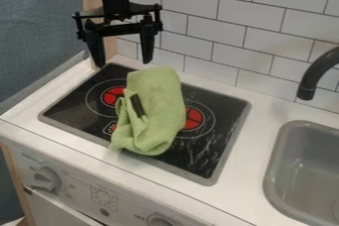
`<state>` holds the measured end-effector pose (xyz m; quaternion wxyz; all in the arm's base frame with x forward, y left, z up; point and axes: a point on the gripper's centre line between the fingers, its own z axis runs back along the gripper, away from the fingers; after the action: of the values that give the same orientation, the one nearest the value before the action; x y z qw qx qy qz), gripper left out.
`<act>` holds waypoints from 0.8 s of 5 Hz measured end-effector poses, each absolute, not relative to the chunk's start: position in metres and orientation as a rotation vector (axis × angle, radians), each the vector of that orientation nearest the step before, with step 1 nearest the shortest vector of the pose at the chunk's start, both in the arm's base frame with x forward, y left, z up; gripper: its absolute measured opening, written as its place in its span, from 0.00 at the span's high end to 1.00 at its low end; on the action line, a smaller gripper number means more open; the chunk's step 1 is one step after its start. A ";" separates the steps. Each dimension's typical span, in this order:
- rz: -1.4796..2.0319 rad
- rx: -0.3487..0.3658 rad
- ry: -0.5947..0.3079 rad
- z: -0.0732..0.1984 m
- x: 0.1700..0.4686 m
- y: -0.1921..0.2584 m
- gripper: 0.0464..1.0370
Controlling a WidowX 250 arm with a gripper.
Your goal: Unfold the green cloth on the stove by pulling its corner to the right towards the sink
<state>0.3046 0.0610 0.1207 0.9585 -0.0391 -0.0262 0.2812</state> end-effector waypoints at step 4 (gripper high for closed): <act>0.592 -0.064 0.031 0.093 0.299 0.060 0.04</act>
<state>0.2987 0.0603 0.0927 0.9559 -0.0317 0.0154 0.2917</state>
